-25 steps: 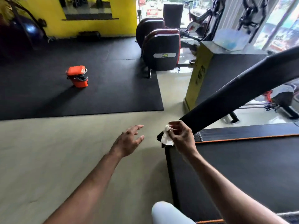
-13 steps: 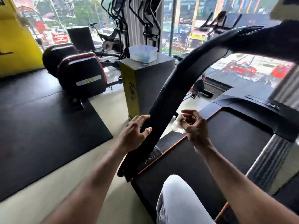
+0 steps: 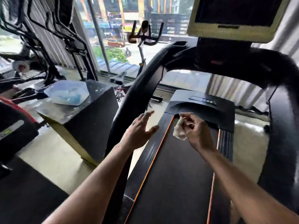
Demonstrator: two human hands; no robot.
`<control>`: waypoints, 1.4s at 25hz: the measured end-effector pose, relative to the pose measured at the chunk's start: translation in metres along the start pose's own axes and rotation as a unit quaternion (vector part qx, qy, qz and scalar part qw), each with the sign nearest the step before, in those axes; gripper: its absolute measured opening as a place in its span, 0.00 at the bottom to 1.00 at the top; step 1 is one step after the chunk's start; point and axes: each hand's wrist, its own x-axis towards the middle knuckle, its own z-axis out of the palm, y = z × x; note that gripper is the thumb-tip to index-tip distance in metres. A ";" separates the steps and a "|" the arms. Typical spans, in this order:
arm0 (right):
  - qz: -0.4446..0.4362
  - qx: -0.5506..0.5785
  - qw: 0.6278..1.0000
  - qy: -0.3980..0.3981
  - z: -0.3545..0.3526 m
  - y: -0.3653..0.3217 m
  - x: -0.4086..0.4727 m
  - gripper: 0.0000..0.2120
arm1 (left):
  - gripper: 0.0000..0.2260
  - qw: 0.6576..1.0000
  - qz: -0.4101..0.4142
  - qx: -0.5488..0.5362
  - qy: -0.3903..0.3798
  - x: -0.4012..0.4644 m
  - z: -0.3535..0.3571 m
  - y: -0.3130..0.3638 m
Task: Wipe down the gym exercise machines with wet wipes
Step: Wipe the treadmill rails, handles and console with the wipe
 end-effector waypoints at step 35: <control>0.241 -0.057 0.914 0.320 -0.310 0.199 0.372 0.07 | 0.39 0.937 0.282 0.105 -0.179 0.589 0.237 0.196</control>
